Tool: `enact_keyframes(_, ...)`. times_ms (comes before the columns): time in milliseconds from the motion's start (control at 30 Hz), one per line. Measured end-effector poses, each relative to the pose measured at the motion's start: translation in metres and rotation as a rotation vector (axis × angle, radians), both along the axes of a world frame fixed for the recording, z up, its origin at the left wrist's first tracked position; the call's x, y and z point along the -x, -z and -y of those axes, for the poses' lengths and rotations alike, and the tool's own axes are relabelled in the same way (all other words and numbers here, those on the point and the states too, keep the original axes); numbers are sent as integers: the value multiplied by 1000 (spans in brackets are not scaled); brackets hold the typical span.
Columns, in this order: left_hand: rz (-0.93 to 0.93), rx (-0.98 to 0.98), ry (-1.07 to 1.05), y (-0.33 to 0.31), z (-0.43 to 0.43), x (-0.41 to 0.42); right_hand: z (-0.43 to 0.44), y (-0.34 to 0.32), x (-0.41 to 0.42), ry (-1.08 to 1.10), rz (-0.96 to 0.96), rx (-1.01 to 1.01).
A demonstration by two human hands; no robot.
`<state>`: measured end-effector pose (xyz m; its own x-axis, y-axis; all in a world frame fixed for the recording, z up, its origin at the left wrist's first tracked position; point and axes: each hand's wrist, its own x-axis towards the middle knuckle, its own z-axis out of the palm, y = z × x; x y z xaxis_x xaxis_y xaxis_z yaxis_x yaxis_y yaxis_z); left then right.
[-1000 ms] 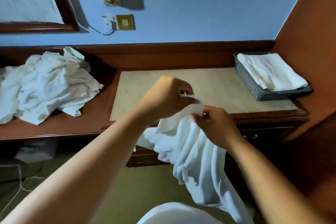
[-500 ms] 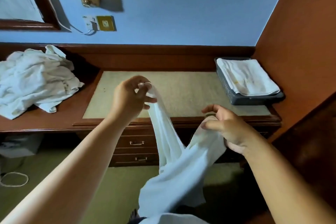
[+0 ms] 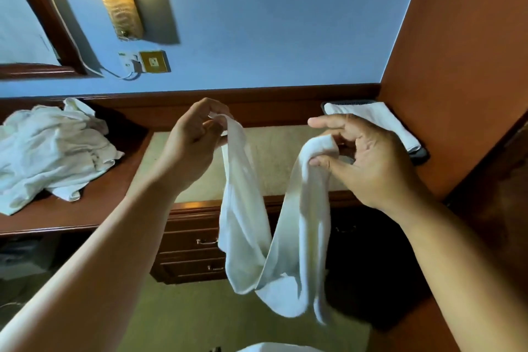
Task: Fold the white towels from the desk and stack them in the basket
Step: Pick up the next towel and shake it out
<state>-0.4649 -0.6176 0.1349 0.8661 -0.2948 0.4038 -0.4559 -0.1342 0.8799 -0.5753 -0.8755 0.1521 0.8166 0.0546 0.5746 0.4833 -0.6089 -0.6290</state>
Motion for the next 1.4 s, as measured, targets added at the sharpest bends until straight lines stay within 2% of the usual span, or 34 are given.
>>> enact_keyframes(167, -163, 277, 307, -17, 13, 15, -9, -21, -8, -75, 164, 1)
enact_keyframes(300, -273, 412, 526, -30, 31, 30, -26, -31, -15, -79, 226, -76)
enact_keyframes(433, -380, 569, 554, -27, 45, 44, -40, -32, -21, 4, 299, -89)
enact_keyframes(600, -581, 772, 501, -13, 55, 56, -46, -28, -27, 22, 286, -66)
enact_keyframes(700, -621, 772, 515, -6, 54, 64, -47, -25, -26, 22, 289, -49)
enact_keyframes(800, -579, 745, 457, -2, 49, 68, -46, -24, -22, 17, 253, -64)
enact_keyframes(933, -517, 689, 417, -4, 44, 73, -43, -20, -23, 14, 93, -145)
enact_keyframes(1067, -377, 547, 333, -13, 40, 70, -35, -23, -23, -130, -80, -261)
enact_keyframes(1200, -231, 434, 244, -26, 43, 62, -33, -28, -27, -181, -34, -343)
enact_keyframes(1300, -87, 326, 156, -36, 45, 60, -32, -32, -28, -111, 38, -273)
enact_keyframes(1400, -22, 236, 78, -41, 48, 58, -31, -35, -30, -45, 57, -239)
